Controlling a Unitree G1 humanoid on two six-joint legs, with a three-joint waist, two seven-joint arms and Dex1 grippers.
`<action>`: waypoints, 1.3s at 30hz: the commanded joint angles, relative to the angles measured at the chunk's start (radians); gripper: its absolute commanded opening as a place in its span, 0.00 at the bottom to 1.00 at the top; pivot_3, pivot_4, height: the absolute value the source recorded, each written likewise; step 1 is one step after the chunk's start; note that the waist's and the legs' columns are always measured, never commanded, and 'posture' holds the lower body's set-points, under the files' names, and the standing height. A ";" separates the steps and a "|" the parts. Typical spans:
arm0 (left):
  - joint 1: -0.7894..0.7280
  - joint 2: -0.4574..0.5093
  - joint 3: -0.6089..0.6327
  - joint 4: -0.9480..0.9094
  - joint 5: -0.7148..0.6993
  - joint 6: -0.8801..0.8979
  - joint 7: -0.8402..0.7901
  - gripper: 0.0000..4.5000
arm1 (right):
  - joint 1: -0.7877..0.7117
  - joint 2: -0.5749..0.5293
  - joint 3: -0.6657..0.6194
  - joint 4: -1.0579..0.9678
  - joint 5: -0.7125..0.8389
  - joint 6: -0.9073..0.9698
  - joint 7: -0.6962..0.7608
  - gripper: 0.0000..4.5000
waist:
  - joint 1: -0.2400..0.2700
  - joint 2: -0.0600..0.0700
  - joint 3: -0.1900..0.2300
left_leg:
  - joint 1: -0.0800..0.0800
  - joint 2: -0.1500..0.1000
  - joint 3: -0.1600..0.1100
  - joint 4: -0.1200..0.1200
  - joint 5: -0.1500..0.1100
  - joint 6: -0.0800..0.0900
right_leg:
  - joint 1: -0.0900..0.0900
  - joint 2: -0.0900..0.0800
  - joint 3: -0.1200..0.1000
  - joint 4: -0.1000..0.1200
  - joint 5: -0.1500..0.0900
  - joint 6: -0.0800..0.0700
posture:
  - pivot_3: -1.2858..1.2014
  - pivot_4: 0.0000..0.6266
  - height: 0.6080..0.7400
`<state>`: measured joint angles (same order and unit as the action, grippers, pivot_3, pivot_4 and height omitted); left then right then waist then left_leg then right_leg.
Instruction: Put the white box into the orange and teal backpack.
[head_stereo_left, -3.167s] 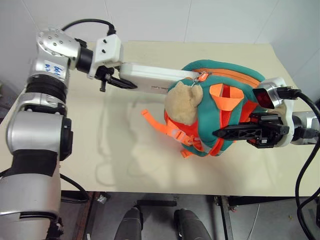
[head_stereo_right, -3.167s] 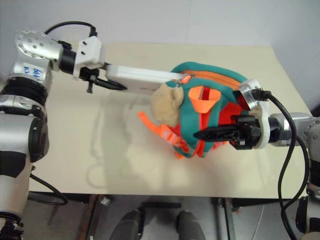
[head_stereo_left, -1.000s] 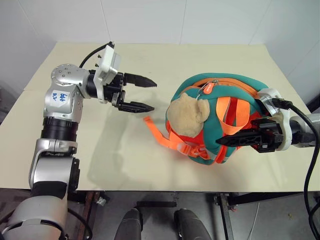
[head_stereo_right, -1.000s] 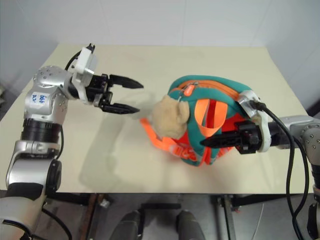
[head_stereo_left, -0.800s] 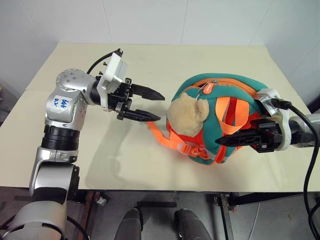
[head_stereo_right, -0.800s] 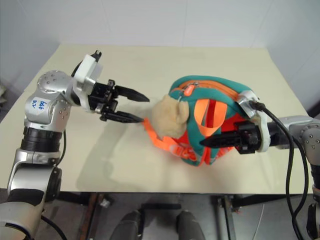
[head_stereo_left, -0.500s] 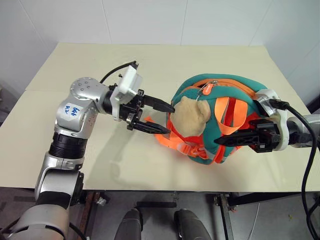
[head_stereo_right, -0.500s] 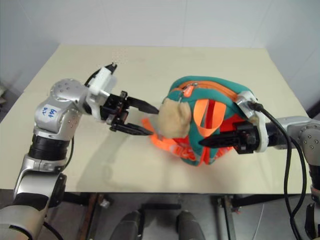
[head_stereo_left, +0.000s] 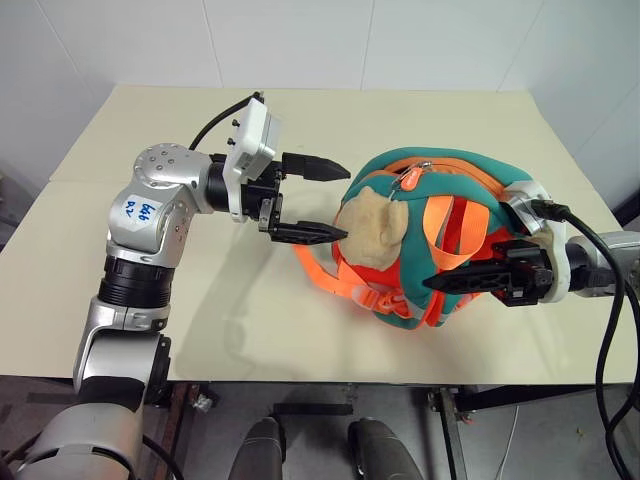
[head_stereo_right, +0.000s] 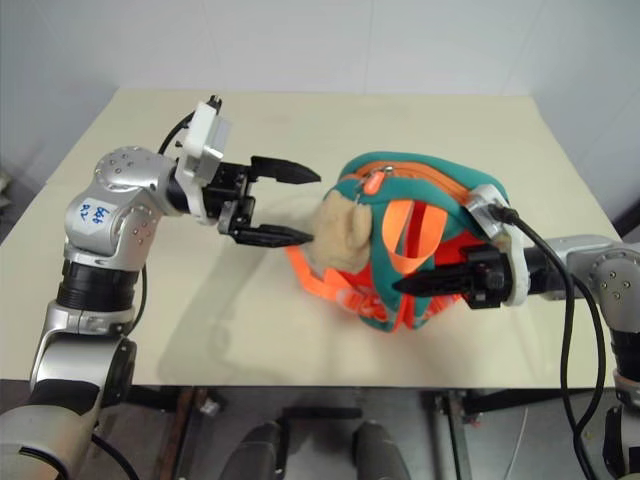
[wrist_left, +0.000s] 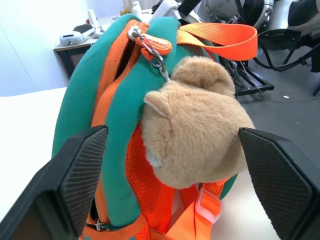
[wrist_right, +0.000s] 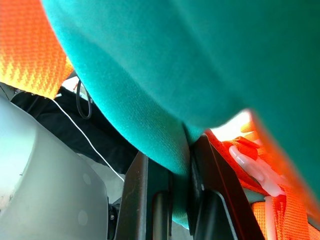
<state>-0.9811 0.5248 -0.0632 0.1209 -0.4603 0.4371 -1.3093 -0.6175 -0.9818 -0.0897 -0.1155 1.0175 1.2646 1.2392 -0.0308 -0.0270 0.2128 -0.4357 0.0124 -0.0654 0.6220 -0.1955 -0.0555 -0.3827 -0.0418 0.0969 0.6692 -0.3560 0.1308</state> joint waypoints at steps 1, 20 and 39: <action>0.007 0.003 -0.006 -0.074 -0.045 0.028 -0.028 0.99 | -0.016 0.005 -0.018 -0.024 0.021 0.001 -0.002 0.00 | 0.000 0.000 0.000 | 0.000 0.000 0.000 0.000 0.000 0.000 | 0.000 0.000 0.000 0.000 0.000 0.000 | 0.52 0.24 1.00; 0.005 -0.063 -0.126 -0.046 0.114 -0.010 0.089 0.59 | -0.004 0.025 -0.034 -0.038 0.035 -0.002 -0.018 0.00 | 0.001 0.000 0.000 | 0.000 0.000 0.000 -0.002 0.000 0.000 | 0.002 0.000 0.000 -0.006 0.001 0.001 | 0.52 0.24 1.00; -0.260 0.160 -0.016 0.436 0.154 -0.219 -0.112 0.14 | 0.005 0.027 -0.034 -0.033 0.038 -0.009 -0.022 0.00 | -0.002 0.000 0.000 | 0.002 0.000 0.001 -0.007 0.000 0.000 | 0.002 0.000 0.000 -0.009 0.001 0.000 | 0.52 0.24 1.00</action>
<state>-1.2067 0.6545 -0.1152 0.4931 -0.3349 0.2683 -1.4133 -0.6173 -0.9504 -0.0925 -0.1347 1.0357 1.2541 1.2127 -0.0323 -0.0268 0.2129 -0.4340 0.0126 -0.0644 0.6147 -0.1957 -0.0551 -0.3809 -0.0416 0.0969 0.6598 -0.3545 0.1310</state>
